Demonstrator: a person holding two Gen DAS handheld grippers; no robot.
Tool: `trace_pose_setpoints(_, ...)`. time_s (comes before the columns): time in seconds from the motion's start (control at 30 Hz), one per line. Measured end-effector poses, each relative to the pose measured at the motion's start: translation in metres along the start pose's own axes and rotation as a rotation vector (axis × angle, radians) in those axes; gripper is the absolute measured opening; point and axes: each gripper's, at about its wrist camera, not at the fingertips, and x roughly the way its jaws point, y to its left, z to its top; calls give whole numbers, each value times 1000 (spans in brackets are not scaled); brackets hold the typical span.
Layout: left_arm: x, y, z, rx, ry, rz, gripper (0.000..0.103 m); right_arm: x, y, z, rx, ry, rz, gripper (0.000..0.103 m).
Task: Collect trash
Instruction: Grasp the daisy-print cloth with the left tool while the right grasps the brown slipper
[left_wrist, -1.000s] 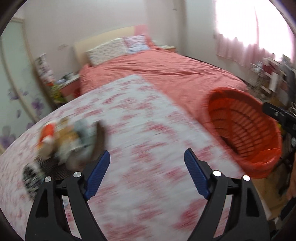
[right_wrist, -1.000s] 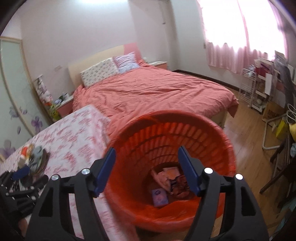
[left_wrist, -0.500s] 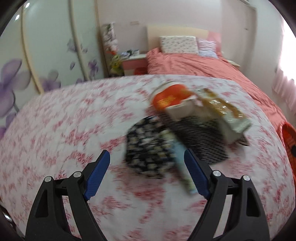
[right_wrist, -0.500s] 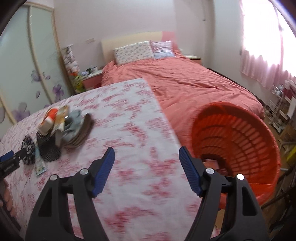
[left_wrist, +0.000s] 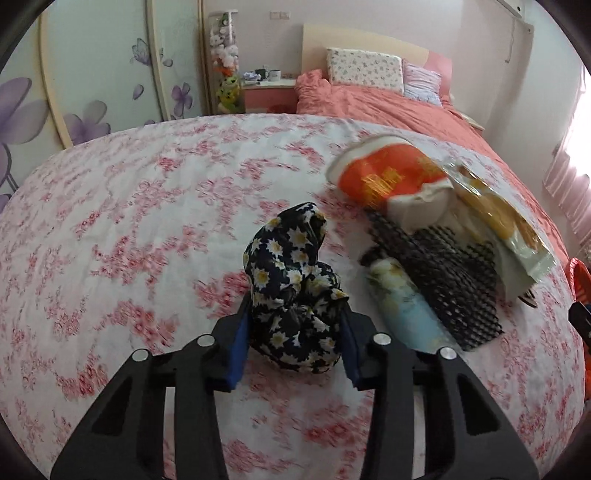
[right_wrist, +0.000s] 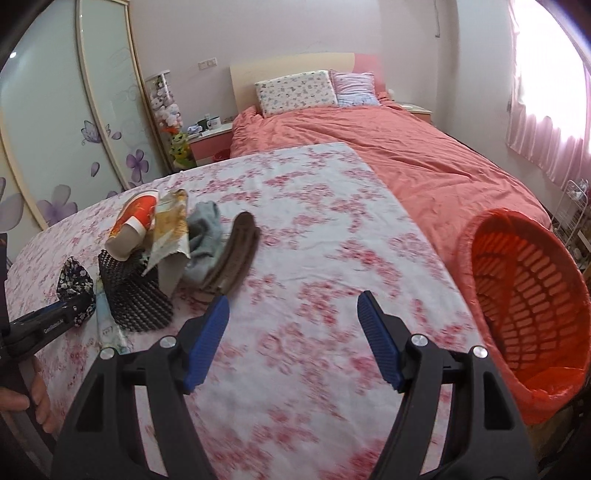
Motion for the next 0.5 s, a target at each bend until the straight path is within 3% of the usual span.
trace_pose_setpoints(0.23, 0, 26, 0, -43, -2, 8, 43, 31, 25, 15, 20, 50, 40, 69)
trace_pose_setpoints(0.5, 0, 28, -1, -45, 0, 4, 44, 62, 47, 16, -38, 132, -7, 52)
